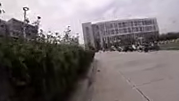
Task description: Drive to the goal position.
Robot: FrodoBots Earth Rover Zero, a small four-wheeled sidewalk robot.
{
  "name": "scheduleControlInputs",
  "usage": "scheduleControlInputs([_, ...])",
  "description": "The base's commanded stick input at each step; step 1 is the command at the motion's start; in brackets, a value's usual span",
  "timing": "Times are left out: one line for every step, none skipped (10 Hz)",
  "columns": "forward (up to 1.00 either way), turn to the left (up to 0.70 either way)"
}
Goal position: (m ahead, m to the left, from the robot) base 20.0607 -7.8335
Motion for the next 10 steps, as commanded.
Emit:
scheduleControlInputs([0.45,0.0])
scheduleControlInputs([0.45,0.0])
scheduleControlInputs([0.45,0.0])
scheduleControlInputs([0.45,-0.13])
scheduleControlInputs([0.45,-0.26])
scheduleControlInputs([0.45,-0.08])
scheduleControlInputs([0.45,0.0])
scheduleControlInputs([0.45,0.0])
scheduleControlInputs([0.45,0.0])
scheduleControlInputs([0.45,0.0])
